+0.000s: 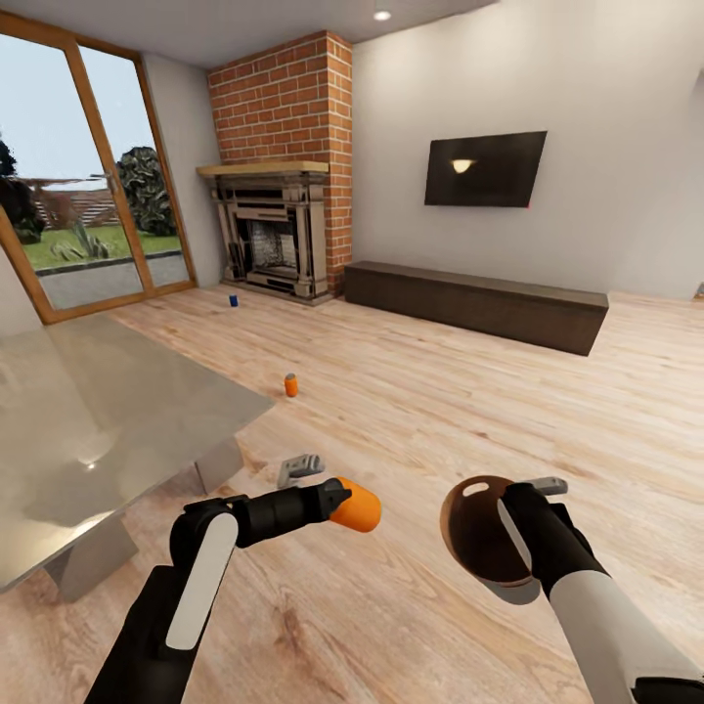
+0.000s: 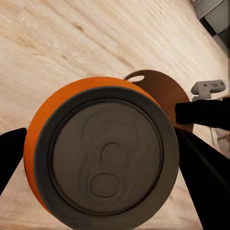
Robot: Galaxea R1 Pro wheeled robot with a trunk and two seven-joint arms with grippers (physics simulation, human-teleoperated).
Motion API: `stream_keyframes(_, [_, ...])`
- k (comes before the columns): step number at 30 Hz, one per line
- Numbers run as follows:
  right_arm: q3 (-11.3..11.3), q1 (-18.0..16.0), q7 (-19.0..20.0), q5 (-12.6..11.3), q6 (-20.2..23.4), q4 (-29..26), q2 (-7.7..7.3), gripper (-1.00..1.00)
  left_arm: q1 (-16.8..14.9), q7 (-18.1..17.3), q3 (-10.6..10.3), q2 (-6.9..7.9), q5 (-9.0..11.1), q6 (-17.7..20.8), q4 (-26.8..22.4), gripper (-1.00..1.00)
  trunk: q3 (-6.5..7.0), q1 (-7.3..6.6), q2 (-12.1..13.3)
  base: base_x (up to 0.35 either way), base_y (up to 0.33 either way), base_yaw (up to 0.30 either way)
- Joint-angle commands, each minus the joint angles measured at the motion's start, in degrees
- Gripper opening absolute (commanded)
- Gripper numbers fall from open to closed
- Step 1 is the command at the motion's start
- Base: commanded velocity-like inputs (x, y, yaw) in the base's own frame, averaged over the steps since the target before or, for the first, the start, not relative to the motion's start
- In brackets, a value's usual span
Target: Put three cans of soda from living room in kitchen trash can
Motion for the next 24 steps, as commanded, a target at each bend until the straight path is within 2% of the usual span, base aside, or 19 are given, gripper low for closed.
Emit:
stream_keyframes(1, [0.0, 0.0, 0.1, 0.5, 0.0, 0.3, 0.01, -1.0, 0.0, -0.2, -0.1, 0.0, -0.2, 0.0, 0.0, -1.0, 0.19, -0.23, 0.4, 0.0, 0.0, 0.0])
stream_keyframes(12, [0.1, -0.2, -3.0, 0.6, -1.7, 4.0, 0.13, -1.0, 0.0, -6.0, -0.4, 0.14, -0.2, 0.8, 0.0, -1.0, 2.17, -2.65, 4.8, 0.0, 0.0, 0.0])
stream_keyframes(16, [0.2, -0.2, -6.3, 0.6, -2.2, 5.2, 0.79, -1.0, 0.0, -6.6, -0.5, 0.12, -0.1, 0.8, 0.0, -1.0, 2.88, -3.52, 6.4, 0.0, 0.0, 0.0])
stream_keyframes(24, [4.1, -0.3, -9.5, 0.6, -2.4, 7.7, 1.67, -1.0, 0.0, -8.5, -3.6, 0.25, 1.7, 0.8, 0.0, -1.0, 4.32, -5.28, 9.6, 0.0, 0.0, 0.0])
